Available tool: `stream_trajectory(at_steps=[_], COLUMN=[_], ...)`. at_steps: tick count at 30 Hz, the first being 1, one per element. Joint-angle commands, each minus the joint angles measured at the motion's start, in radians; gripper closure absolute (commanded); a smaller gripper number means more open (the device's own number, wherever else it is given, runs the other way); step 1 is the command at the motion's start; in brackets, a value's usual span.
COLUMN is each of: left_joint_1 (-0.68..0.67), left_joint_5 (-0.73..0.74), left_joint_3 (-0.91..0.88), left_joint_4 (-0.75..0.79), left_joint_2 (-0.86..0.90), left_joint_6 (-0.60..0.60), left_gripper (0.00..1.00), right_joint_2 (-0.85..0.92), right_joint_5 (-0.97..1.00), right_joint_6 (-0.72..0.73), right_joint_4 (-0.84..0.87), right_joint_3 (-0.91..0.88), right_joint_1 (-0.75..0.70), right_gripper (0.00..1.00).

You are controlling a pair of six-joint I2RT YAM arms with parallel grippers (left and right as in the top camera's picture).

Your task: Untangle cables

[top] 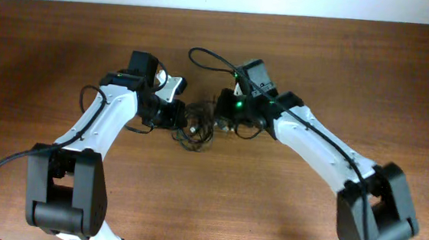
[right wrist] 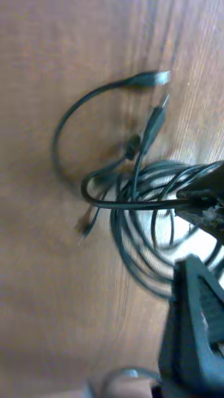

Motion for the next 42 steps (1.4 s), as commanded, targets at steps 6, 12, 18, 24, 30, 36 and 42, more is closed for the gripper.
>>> stream_trajectory(at_steps=[6, 12, 18, 24, 30, 36, 42], left_joint_1=[-0.003, -0.003, -0.003, -0.003, -0.003, -0.003, -0.003], left_joint_5=[-0.013, -0.034, -0.034, -0.034, -0.034, -0.038, -0.038], left_joint_3=[-0.001, -0.001, -0.001, -0.001, -0.001, -0.001, -0.001], left_joint_4=[-0.004, -0.008, -0.008, -0.008, -0.008, -0.008, -0.008], left_joint_2=[0.011, 0.011, 0.011, 0.011, 0.011, 0.011, 0.011], left_joint_6=[-0.002, -0.003, -0.003, -0.003, -0.003, -0.003, -0.003], left_gripper=[0.97, 0.98, 0.96, 0.96, 0.96, 0.96, 0.96], right_joint_2=[-0.019, -0.003, 0.048, 0.107, 0.105, -0.042, -0.048], right_joint_5=[0.158, 0.228, 0.238, 0.239, 0.23, 0.095, 0.045], right_joint_6=[-0.097, -0.096, -0.078, -0.078, -0.078, -0.12, -0.119], right_joint_4=[-0.13, -0.137, -0.091, -0.036, 0.034, 0.027, -0.145], right_joint_3=[0.021, 0.02, 0.02, 0.02, 0.025, 0.042, 0.042], right_joint_1=[0.0, 0.0, -0.002, -0.002, -0.015, -0.045, -0.045], right_gripper=[0.96, 0.83, 0.65, 0.64, 0.96, 0.96, 0.96])
